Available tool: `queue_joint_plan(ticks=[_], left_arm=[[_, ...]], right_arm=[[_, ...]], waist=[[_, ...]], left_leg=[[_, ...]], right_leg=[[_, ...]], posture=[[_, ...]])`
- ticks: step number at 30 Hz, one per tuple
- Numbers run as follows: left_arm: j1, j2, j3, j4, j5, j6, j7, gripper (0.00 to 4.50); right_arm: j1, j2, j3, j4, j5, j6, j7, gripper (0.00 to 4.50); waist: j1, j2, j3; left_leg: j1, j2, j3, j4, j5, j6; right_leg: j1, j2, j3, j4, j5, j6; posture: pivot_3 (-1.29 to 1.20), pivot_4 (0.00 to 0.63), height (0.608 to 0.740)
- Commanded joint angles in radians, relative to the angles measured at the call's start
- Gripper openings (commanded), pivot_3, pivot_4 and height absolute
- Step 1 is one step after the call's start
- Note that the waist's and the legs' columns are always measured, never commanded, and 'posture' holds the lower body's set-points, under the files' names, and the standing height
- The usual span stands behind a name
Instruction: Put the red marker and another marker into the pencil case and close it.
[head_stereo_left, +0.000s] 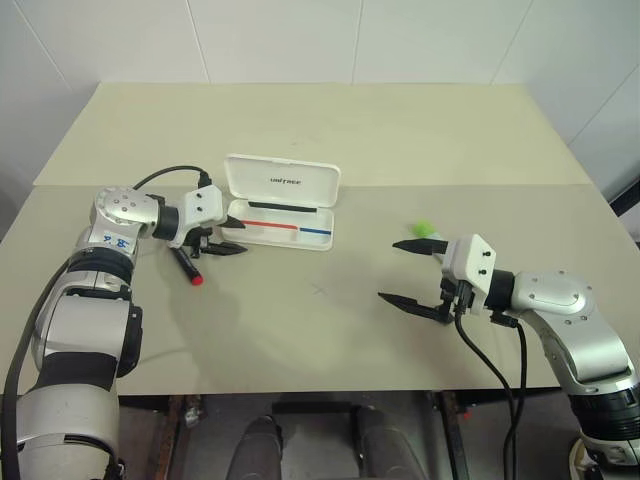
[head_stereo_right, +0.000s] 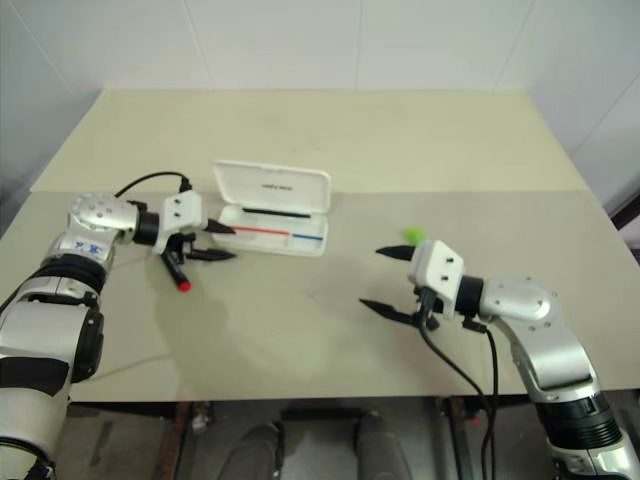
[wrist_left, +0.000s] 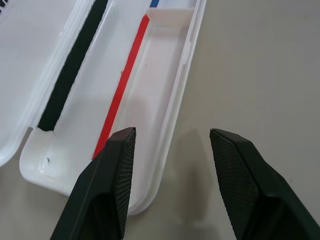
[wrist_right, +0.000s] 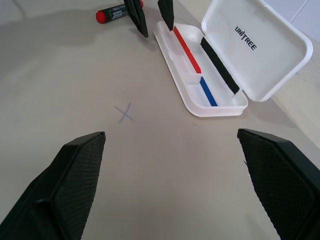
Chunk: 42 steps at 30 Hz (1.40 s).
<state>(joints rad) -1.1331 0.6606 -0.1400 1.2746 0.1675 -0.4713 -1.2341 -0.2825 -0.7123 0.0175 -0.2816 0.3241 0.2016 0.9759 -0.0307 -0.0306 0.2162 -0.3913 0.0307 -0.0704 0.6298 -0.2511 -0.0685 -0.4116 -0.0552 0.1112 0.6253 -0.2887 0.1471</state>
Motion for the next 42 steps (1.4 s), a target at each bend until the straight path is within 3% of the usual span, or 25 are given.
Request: queue_joint_plan(ticks=[1, 7, 15, 26, 31, 37, 42], left_arm=[[-0.017, 0.007, -0.016, 0.015, 0.037, 0.017, 0.033, 2.48], [-0.017, -0.01, -0.037, 0.03, 0.08, 0.058, 0.088, 2.48], [-0.011, -0.033, -0.036, 0.035, 0.083, 0.07, 0.08, 0.03], [-0.034, -0.053, -0.015, -0.001, 0.048, 0.018, -0.029, 0.03], [-0.014, -0.046, 0.008, -0.053, -0.003, 0.001, -0.15, 0.03], [0.054, -0.022, 0.013, -0.173, -0.056, 0.049, -0.248, 0.03], [0.159, -0.003, 0.013, -0.383, -0.114, 0.18, -0.28, 0.03]], right_arm=[[-0.007, 0.001, -0.03, -0.048, 0.021, 0.003, -0.015, 4.5], [-0.008, 0.005, -0.029, -0.067, 0.026, 0.012, -0.028, 4.5], [0.009, 0.0, -0.035, -0.103, 0.035, 0.028, -0.048, 4.5], [0.017, 0.0, -0.033, -0.113, 0.037, 0.032, -0.055, 4.5], [0.017, 0.003, -0.027, -0.114, 0.034, 0.032, -0.057, 4.5], [0.045, -0.015, -0.042, -0.113, 0.036, 0.028, -0.044, 4.5], [0.1, -0.051, -0.086, -0.125, 0.05, 0.033, -0.025, 4.5]], waist=[[0.0, 0.0, 0.0], [-0.001, 0.0, 0.0], [-0.003, 0.0, 0.0], [0.003, 0.0, 0.0], [0.002, 0.0, 0.0], [-0.001, 0.0, 0.0], [0.0, 0.0, 0.0]], left_leg=[[0.0, 0.0, 0.0, 0.0, 0.0, 0.0], [0.0, 0.0, 0.0, 0.0, 0.0, 0.0], [0.002, 0.0, 0.0, 0.0, 0.0, 0.0], [0.001, 0.0, 0.0, -0.001, 0.0, 0.0], [0.0, 0.0, 0.0, -0.001, 0.0, 0.0], [0.0, 0.0, 0.0, -0.001, 0.0, 0.0], [0.0, 0.0, 0.0, 0.0, 0.0, 0.0]], right_leg=[[0.0, 0.0, 0.0, 0.0, 0.0, 0.0], [0.0, 0.0, 0.0, 0.0, 0.0, 0.0], [0.001, 0.0, 0.0, 0.001, 0.0, 0.0], [0.001, 0.0, 0.001, -0.001, 0.0, 0.0], [0.001, 0.0, 0.001, -0.001, 0.0, 0.0], [0.001, 0.0, 0.001, 0.0, 0.0, 0.0], [0.001, 0.0, 0.001, 0.0, 0.0, 0.0]], posture=[[0.0, 0.15, 0.74], [0.0, 0.15, 0.74], [0.0, 0.15, 0.74], [0.0, 0.15, 0.74], [0.0, 0.15, 0.74], [0.0, 0.15, 0.74], [0.0, 0.15, 0.74]])
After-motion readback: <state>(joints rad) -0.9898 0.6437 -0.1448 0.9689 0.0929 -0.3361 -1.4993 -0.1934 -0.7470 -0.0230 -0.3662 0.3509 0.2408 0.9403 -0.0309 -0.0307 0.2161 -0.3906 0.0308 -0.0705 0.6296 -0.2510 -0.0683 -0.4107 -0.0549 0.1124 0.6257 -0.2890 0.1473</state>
